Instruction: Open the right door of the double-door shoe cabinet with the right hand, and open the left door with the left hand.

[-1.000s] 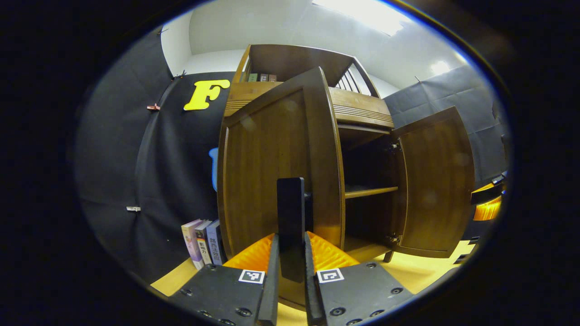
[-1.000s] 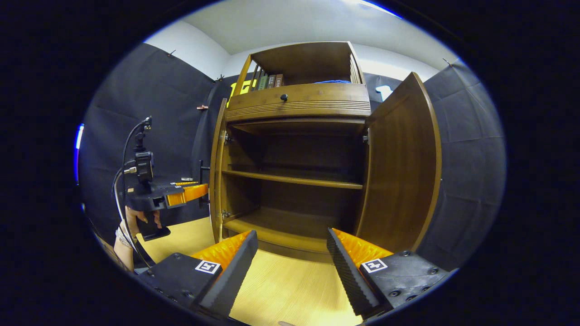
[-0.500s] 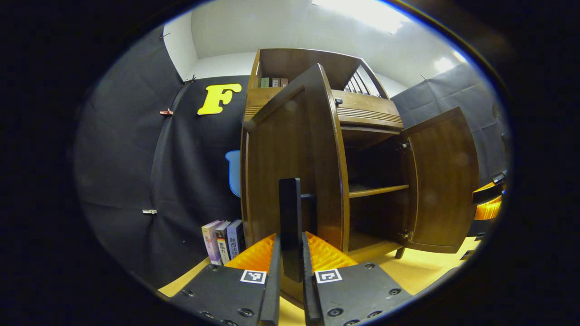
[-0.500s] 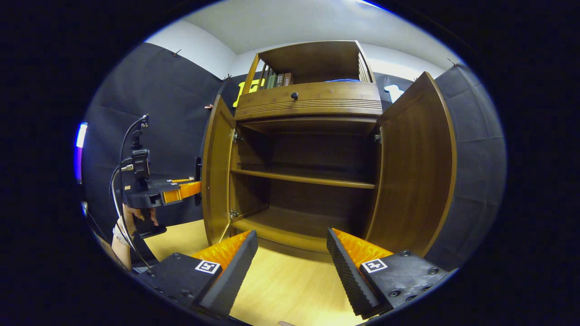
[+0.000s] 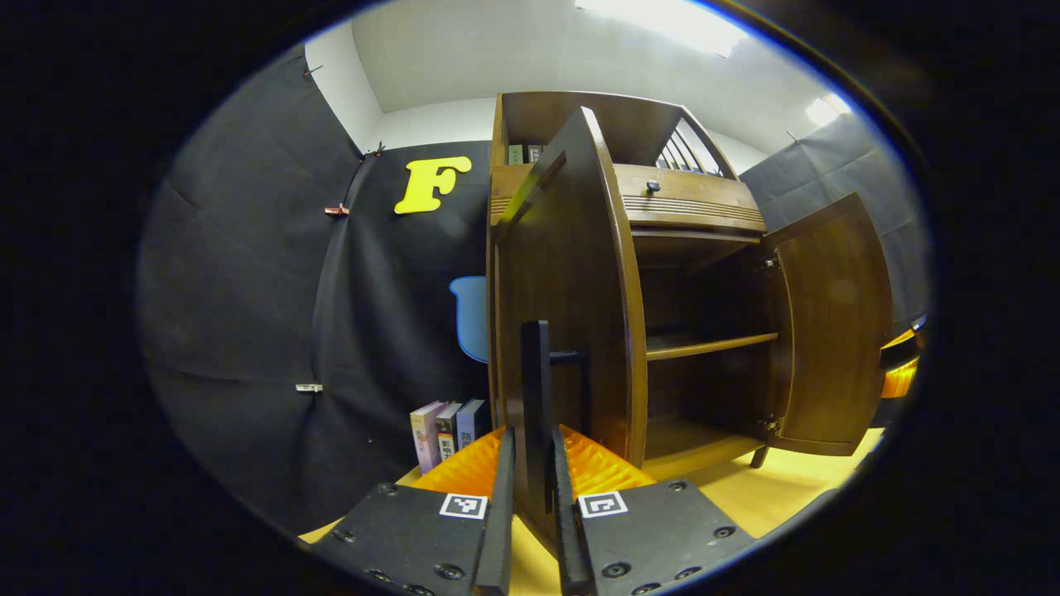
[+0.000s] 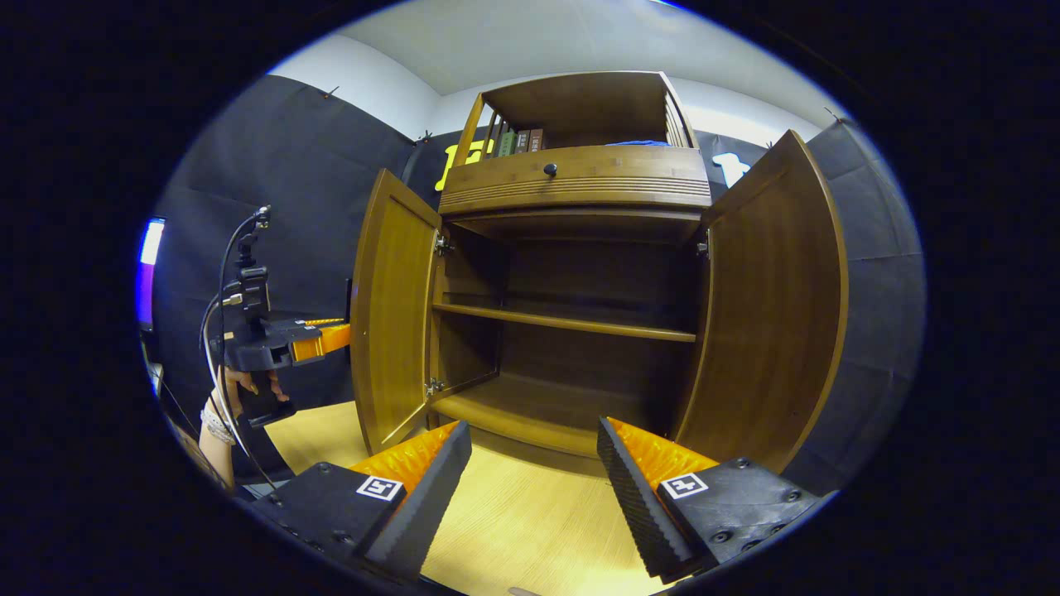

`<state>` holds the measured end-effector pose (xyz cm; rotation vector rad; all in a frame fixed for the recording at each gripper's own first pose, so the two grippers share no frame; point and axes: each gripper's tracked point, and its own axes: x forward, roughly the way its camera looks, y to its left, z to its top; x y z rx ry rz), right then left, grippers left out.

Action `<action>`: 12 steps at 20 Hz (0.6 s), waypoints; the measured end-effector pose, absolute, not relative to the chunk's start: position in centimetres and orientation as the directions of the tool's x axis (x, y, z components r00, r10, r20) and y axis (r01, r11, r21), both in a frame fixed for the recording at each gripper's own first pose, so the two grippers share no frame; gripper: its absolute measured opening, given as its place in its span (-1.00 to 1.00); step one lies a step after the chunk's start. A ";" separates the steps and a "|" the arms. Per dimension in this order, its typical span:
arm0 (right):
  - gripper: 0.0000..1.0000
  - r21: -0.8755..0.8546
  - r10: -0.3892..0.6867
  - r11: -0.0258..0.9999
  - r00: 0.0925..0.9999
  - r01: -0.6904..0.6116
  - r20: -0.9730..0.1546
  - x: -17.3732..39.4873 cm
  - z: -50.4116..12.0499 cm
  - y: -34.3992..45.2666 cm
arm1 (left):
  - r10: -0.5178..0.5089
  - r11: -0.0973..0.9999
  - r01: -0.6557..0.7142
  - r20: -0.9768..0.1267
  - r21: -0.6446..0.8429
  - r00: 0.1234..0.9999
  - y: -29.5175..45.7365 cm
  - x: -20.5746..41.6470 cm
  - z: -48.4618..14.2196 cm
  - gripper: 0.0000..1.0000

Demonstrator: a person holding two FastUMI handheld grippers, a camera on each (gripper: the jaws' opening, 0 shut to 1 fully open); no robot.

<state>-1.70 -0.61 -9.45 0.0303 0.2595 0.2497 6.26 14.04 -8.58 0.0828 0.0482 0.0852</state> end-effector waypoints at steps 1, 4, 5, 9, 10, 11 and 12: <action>0.94 0.059 0.246 0.969 0.936 -0.239 -0.251 -1.7 -9.6 -0.6 | 0.099 0.991 -0.094 -0.044 0.096 0.994 14.4 6.0 -8.4 -0.46; 0.94 0.064 0.245 0.970 0.936 -0.236 -0.254 -1.7 -9.7 -0.8 | 0.170 0.977 -0.164 -0.034 0.136 0.985 16.1 4.7 -7.8 -0.34; 0.94 0.071 0.246 0.969 0.935 -0.236 -0.254 -1.6 -9.7 -0.8 | 0.203 0.970 -0.196 -0.034 0.146 0.979 16.8 4.2 -7.6 -0.29; 0.94 0.089 0.242 0.970 0.938 -0.227 -0.248 -1.6 -9.6 -1.3 | 0.328 0.933 -0.321 -0.017 0.161 0.945 18.6 0.8 -5.5 -0.05; 0.94 0.091 0.238 0.971 0.939 -0.222 -0.247 -1.5 -9.6 -1.5 | 0.322 0.936 -0.317 -0.012 0.151 0.947 18.1 -0.1 -4.9 -0.03; 0.94 0.094 0.234 0.972 0.941 -0.217 -0.244 -1.4 -9.4 -1.7 | 0.293 0.949 -0.289 -0.014 0.125 0.956 16.8 -0.7 -4.2 0.11; 0.94 0.099 0.231 0.972 0.943 -0.212 -0.239 -1.3 -9.2 -1.8 | 0.260 0.961 -0.258 -0.014 0.096 0.965 15.1 -1.3 -3.6 0.28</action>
